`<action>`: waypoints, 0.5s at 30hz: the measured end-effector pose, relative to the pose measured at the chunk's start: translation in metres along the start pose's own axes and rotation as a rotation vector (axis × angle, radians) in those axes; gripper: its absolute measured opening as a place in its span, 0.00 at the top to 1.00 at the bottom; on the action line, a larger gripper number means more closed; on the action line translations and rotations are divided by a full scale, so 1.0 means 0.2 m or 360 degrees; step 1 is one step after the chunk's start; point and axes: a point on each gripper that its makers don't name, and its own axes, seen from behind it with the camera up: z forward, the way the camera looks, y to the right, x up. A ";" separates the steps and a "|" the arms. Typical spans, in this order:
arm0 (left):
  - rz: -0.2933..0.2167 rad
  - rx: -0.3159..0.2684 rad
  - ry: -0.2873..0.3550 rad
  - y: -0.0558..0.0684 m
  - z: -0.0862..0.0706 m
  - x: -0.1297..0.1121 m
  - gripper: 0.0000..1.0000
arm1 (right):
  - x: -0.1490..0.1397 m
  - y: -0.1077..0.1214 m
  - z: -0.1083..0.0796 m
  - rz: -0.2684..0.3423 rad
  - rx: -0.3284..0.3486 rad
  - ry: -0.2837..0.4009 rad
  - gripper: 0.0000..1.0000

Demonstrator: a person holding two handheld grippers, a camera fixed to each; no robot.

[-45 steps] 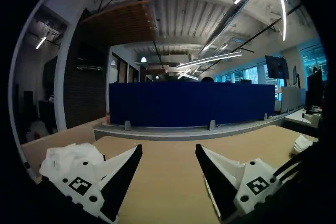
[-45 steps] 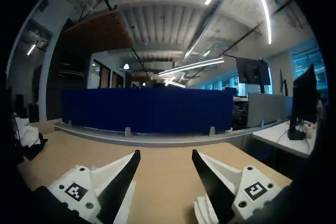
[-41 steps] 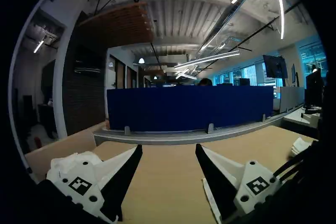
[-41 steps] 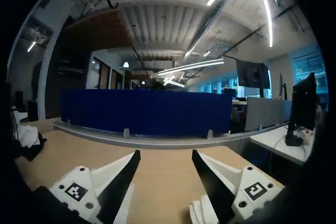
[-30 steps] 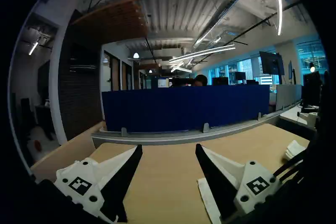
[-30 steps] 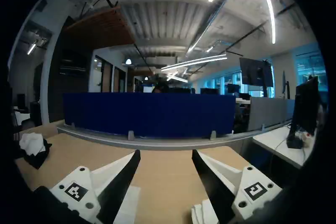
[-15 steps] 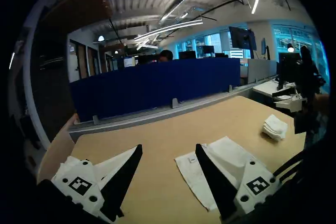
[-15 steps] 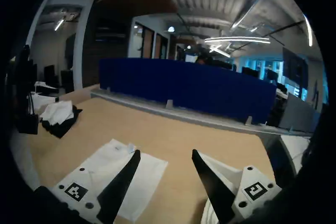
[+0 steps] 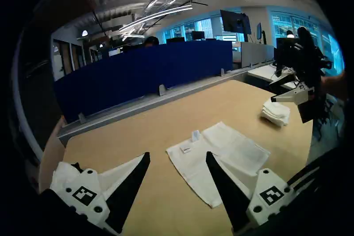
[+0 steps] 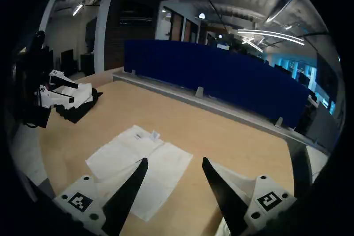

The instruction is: Fold towel

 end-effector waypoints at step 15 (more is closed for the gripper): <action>0.0063 -0.0160 -0.0242 0.22 0.13 -0.43 0.06 | -0.33 -0.10 0.08 -0.0016 0.0062 -0.0157 0.05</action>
